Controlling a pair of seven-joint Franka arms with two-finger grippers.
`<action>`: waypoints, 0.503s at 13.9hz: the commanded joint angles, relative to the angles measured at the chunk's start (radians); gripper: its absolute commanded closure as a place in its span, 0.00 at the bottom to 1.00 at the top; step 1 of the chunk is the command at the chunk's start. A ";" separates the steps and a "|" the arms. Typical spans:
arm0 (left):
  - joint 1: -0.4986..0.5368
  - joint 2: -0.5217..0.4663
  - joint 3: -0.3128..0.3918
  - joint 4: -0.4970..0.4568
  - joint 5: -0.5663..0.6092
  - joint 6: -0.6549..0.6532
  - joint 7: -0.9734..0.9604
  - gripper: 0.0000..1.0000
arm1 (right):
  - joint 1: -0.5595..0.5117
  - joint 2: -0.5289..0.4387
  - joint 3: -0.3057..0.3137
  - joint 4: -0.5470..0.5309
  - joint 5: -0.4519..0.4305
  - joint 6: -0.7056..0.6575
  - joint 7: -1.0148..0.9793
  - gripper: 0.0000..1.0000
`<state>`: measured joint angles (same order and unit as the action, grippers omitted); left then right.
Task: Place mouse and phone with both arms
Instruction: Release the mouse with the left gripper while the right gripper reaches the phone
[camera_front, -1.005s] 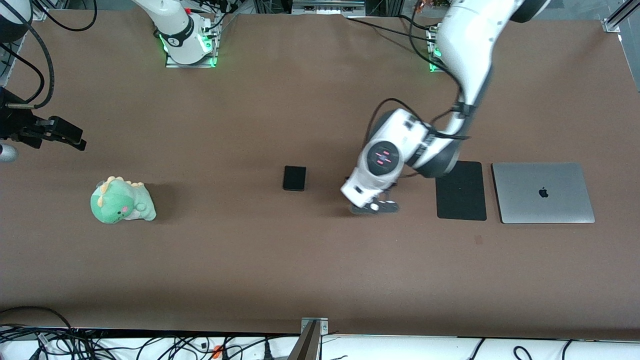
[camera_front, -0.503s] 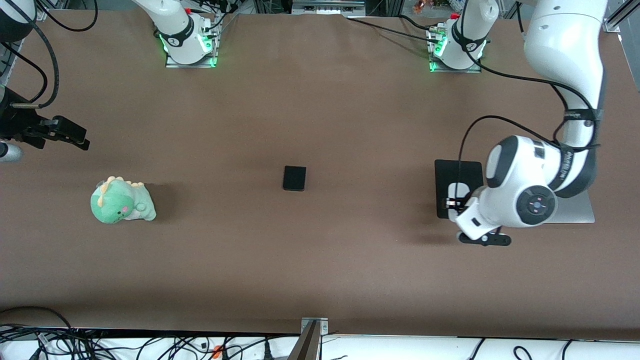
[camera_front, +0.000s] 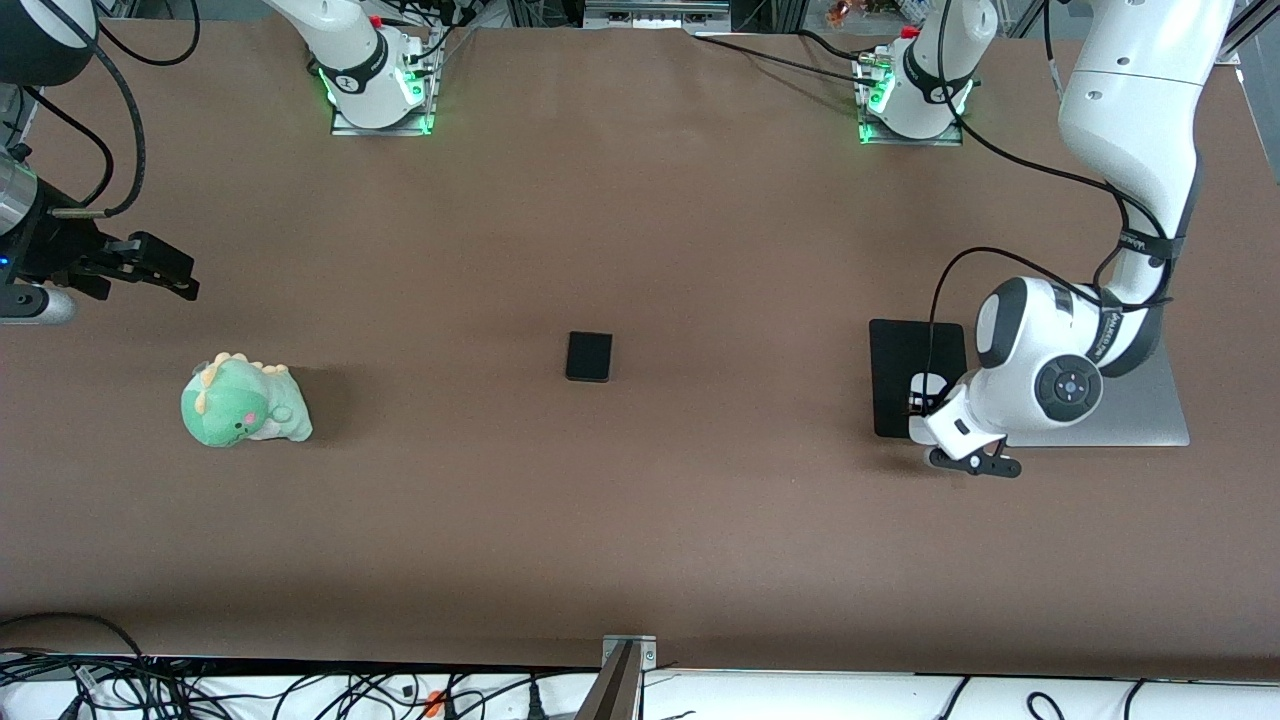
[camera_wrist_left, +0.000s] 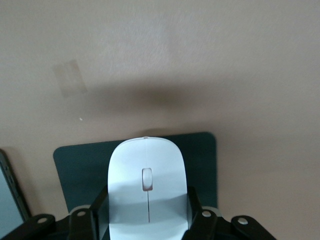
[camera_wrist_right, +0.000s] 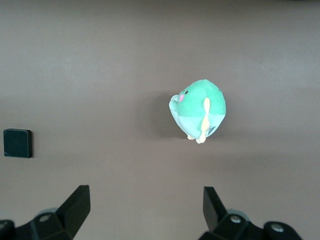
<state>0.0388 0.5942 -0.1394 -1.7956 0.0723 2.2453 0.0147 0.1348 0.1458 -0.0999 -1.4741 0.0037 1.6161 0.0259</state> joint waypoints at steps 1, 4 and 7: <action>0.052 -0.091 -0.016 -0.163 0.035 0.118 0.037 0.73 | 0.023 0.033 0.002 -0.005 -0.025 -0.007 -0.011 0.00; 0.053 -0.091 -0.016 -0.220 0.035 0.181 0.037 0.67 | 0.066 0.057 0.000 -0.006 -0.028 -0.041 0.002 0.00; 0.052 -0.088 -0.016 -0.222 0.035 0.180 0.036 0.12 | 0.136 0.081 0.002 -0.008 -0.076 -0.022 0.009 0.00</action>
<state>0.0787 0.5435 -0.1435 -1.9817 0.0804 2.4152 0.0443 0.2264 0.2228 -0.0965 -1.4843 -0.0381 1.5965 0.0260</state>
